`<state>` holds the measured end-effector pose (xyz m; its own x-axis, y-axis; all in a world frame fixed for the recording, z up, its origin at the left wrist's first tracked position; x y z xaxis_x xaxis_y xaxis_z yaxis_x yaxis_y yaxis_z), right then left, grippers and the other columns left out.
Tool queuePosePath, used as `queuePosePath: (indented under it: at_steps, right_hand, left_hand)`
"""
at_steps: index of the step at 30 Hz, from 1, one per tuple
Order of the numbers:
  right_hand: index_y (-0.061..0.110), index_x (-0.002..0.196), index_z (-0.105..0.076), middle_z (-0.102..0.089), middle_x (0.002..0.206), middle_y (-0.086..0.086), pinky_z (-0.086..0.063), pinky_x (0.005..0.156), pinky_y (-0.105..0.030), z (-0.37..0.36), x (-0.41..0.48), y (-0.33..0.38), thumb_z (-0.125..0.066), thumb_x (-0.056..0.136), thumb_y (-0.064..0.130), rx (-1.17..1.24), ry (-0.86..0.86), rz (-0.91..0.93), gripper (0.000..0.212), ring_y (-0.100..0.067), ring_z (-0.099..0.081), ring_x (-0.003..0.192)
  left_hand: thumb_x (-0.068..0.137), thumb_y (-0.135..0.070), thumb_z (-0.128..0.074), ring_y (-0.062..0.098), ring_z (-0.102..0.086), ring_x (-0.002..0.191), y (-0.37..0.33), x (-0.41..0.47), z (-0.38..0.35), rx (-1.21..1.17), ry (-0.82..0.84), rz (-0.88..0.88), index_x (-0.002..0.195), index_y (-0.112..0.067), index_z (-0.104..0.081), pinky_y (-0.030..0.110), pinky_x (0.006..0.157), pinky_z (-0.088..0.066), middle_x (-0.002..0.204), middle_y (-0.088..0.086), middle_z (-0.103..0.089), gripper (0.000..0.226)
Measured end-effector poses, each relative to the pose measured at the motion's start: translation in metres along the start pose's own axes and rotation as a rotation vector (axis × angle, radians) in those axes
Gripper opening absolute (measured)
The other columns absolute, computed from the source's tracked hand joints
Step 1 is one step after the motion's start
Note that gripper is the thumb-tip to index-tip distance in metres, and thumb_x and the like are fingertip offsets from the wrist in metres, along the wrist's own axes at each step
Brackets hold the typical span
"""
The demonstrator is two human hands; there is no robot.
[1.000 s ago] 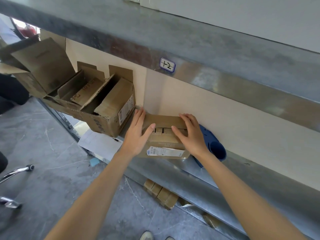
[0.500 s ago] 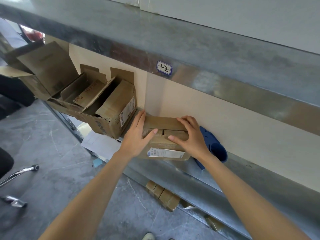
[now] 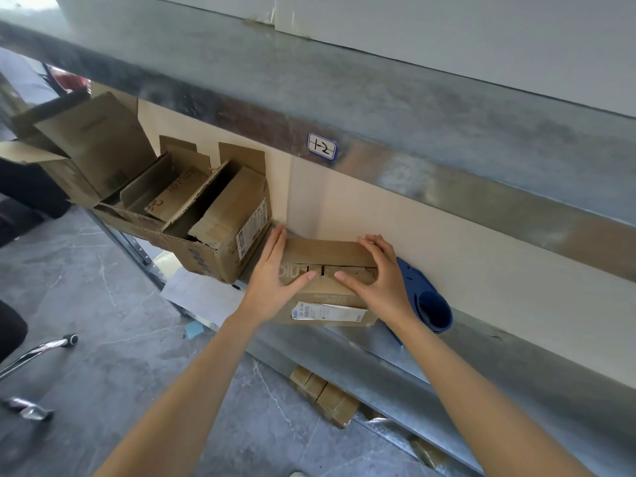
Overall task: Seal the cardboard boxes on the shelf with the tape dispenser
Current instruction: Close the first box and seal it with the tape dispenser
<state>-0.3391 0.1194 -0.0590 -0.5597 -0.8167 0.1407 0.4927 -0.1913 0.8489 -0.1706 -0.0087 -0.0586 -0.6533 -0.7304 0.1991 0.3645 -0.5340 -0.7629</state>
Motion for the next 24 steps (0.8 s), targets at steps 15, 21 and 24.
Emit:
queuePosePath:
  at_steps: [15, 21, 24]
  right_hand:
    - [0.030, 0.139, -0.048, -0.016, 0.156, 0.021, -0.020, 0.096, 0.000, 0.001, 0.003, -0.001, -0.070, 0.090, 0.033, 0.074, 0.053, -0.038, 0.053, 0.028, -0.017, 0.126]
    - [0.026, 0.136, -0.050, -0.028, 0.153, 0.007, -0.027, 0.101, -0.009, 0.017, -0.006, 0.007, -0.070, 0.089, 0.038, 0.011, -0.129, -0.047, 0.053, -0.007, -0.031, 0.139]
    - [0.031, 0.140, -0.045, -0.033, 0.150, 0.008, -0.033, 0.113, -0.030, 0.021, -0.015, 0.005, -0.070, 0.088, 0.045, 0.056, -0.097, -0.093, 0.059, -0.008, -0.033, 0.139]
  left_hand:
    - [0.080, -0.065, -0.065, 0.005, -0.012, 0.147, 0.000, 0.003, 0.003, -0.036, 0.038, 0.052, 0.156, -0.022, -0.018, 0.025, 0.115, -0.020, 0.166, -0.008, -0.004, 0.099]
    - [0.070, -0.080, -0.061, 0.009, -0.031, 0.142, -0.007, -0.025, 0.024, -0.056, -0.121, 0.049, 0.151, -0.023, -0.031, 0.035, 0.113, -0.035, 0.153, -0.009, -0.028, 0.103]
    - [0.063, -0.078, -0.071, 0.008, -0.034, 0.139, 0.005, -0.036, 0.022, -0.087, -0.050, 0.101, 0.151, -0.032, -0.027, 0.039, 0.110, -0.040, 0.152, -0.015, -0.026, 0.109]
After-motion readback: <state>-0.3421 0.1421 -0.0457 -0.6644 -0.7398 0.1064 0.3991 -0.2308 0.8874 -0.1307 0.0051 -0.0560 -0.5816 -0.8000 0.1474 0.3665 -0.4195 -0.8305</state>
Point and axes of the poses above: each hand's wrist, its own x-axis towards the middle knuckle, its own z-axis out of the back of the hand, y = z × x, the point moved 9 cm from there along x, towards the middle knuckle
